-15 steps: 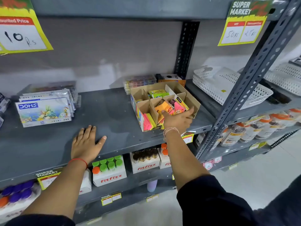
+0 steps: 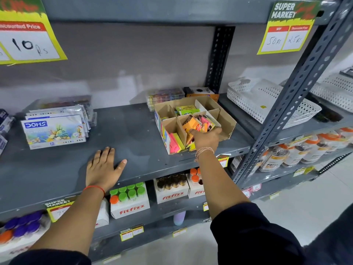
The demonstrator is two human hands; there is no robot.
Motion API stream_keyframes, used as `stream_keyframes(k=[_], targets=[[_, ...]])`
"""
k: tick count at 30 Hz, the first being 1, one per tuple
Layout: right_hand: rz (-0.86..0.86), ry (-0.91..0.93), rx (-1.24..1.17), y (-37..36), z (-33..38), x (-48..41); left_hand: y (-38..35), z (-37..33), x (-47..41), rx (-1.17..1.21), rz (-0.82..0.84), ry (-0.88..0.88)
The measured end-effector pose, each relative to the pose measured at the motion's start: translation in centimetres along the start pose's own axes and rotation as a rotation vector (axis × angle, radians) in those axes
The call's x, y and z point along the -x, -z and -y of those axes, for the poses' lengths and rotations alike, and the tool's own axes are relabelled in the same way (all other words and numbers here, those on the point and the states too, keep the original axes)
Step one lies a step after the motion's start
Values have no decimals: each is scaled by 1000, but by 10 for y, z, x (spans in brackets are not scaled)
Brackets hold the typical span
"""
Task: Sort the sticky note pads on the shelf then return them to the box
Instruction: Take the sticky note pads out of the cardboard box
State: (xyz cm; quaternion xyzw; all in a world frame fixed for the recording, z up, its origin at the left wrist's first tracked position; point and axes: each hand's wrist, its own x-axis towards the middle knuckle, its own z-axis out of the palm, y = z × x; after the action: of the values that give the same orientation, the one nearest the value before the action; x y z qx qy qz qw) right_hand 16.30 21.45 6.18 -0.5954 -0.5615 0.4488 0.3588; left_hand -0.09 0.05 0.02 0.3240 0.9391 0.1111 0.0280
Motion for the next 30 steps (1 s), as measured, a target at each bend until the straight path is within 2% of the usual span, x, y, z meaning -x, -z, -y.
stream_keyframes(k=[5,9,11,14,17,19,24,30], targets=[[-104,44,-99,9,10,10,2,1,1,-4,12,-1],[-179,161,-323,16,43,24,5,-1,1,19,18,-2],[-97,192,-409,11,61,34,8,1,1,66,10,-1],[167,86,-542,-16,72,53,13,10,1,94,12,5],[387,-28,-488,-49,57,84,16,25,1,80,3,41],[465,-83,-424,-68,39,99,16,32,1,82,6,63],[341,-174,-235,-87,10,100,16,37,1,73,36,69],[172,-111,-139,-80,0,94,16,36,-5,68,66,64]])
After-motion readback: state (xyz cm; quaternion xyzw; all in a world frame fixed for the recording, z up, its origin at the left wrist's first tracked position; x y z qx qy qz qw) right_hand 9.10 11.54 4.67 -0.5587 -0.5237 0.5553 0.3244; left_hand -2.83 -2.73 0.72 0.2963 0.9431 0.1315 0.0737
